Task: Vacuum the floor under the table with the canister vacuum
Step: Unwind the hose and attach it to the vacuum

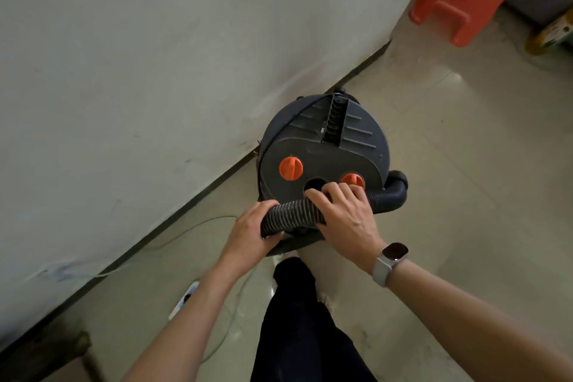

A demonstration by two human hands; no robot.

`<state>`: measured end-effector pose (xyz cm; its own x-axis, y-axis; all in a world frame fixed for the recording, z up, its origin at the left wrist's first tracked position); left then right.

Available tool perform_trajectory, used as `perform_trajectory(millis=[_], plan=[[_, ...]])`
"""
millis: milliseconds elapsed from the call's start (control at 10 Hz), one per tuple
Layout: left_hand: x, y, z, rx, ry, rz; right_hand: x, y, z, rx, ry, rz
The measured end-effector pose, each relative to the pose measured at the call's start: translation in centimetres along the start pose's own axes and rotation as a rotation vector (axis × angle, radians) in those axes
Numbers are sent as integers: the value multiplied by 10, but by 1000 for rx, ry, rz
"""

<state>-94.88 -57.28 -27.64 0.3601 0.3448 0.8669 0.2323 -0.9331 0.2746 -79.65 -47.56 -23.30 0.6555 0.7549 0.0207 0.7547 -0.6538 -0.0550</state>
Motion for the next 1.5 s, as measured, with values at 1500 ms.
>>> perform_trajectory(millis=[1500], plan=[[38,25,9,-575,498,-298,-169,105,31,-141,-1436,971]])
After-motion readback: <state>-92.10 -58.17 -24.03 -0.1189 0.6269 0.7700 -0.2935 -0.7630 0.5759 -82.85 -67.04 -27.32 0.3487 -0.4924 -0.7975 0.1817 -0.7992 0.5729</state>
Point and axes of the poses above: each hand's wrist, its own y-axis away from the middle knuckle, its own z-axis out of the palm, x = y × z, the point moved 4 cm from there along -y, towards the middle knuckle, and after that the axes turned 13 degrees about y, right-handed, at the moved point
